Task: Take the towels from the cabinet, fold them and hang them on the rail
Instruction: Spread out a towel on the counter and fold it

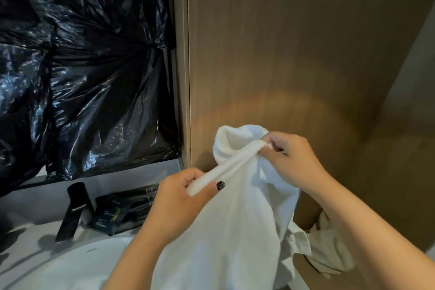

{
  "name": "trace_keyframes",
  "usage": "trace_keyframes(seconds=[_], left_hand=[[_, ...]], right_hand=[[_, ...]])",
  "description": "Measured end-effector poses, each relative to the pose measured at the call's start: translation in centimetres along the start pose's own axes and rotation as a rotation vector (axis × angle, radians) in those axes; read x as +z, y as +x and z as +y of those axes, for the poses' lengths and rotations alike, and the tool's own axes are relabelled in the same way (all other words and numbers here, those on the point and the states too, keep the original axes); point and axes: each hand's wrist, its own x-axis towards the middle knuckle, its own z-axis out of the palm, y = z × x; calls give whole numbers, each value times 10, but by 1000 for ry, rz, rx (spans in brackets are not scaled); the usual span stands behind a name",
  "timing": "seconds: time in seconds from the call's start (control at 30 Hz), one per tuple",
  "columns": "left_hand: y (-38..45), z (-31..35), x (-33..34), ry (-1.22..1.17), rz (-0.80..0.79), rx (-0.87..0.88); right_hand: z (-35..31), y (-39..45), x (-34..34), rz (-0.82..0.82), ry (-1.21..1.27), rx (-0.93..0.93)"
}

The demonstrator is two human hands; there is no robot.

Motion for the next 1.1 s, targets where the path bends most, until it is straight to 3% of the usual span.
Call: trace_keyframes(seconds=[0.3, 0.43, 0.6, 0.73, 0.83, 0.93, 1.1], left_hand=[[13, -15, 5, 19, 105, -115], [13, -9, 7, -339, 58, -255], [17, 11, 19, -765, 79, -364], [23, 22, 26, -905, 235, -370], [24, 27, 25, -893, 318, -358], [21, 35, 32, -752, 201, -258], [8, 55, 63, -569, 114, -146]], right_hand=[[41, -2, -36, 328, 30, 302], [54, -6, -41, 368, 209, 478], [50, -5, -44, 239, 461, 720], [42, -10, -49, 227, 709, 699], [32, -14, -57, 397, 821, 657], [11, -21, -62, 471, 877, 553], [-29, -41, -41, 318, 874, 356]])
